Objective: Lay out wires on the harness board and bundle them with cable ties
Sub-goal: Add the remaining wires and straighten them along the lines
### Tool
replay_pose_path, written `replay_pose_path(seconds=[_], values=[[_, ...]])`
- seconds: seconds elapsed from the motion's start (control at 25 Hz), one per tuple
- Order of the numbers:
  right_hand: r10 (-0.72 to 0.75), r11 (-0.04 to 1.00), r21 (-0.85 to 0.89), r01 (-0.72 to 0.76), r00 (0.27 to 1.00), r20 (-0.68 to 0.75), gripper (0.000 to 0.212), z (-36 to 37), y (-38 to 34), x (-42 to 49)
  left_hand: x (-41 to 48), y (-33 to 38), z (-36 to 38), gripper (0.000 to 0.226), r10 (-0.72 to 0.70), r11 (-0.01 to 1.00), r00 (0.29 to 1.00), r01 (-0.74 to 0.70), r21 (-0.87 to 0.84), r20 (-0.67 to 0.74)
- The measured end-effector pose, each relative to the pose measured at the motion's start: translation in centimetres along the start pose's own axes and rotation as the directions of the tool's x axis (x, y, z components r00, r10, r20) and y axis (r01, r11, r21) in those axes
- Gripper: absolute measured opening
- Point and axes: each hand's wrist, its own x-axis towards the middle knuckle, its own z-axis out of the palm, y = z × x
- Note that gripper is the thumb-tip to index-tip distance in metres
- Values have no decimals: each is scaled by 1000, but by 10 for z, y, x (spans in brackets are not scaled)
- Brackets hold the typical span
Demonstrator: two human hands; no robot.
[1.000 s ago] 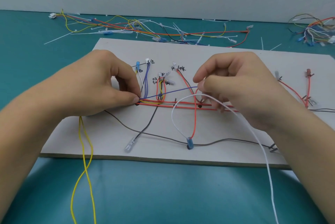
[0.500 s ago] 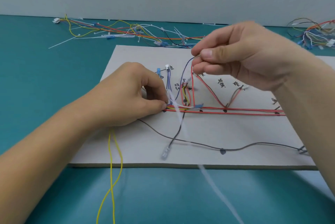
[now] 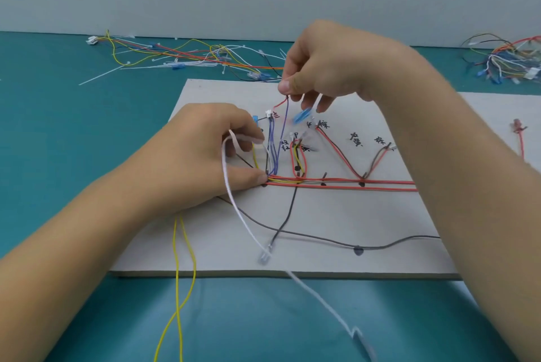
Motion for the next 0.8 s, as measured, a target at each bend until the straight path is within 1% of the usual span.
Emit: replay_pose_path(seconds=[0.08, 0.12, 0.16, 0.24, 0.32, 0.4, 0.48, 0.64, 0.8], values=[[18, 999, -34, -18, 1000, -3, 18, 5, -3, 6, -1, 1, -2, 57, 13, 999, 1000, -13, 36, -14], [22, 998, -55, -23, 1000, -9, 18, 8, -4, 8, -2, 1, -2, 57, 24, 999, 1000, -24, 33, -5], [27, 997, -78, -28, 1000, -13, 18, 11, -5, 9, -3, 1, -2, 52, 33, 999, 999, -33, 21, 8], [37, 993, -108, -39, 999, -16, 18, 17, -6, 11, -3, 1, -3, 33, 21, 1000, 1000, -21, -16, 19], [50, 990, -130, -51, 999, -11, 18, 23, -7, 12, -3, 0, -7, 9, 9, 1000, 1000, -10, -28, -30], [70, 986, -153, -69, 998, 3, 21, 28, -6, 14, -3, 0, -12, 13, 12, 1000, 993, -10, 15, -115], [90, 982, -165, -86, 996, 15, 24, 31, -5, 14, -3, 0, -18, 19, -14, 999, 986, 22, 44, -165], [91, 975, -205, -89, 996, 0, 24, 36, -6, 13, 2, -15, -30, 19, -90, 987, 979, 112, 116, -183], [55, 959, -277, -61, 998, -29, 24, 40, -9, 11, 5, -36, -45, 20, -217, 970, 953, 235, 62, -212]])
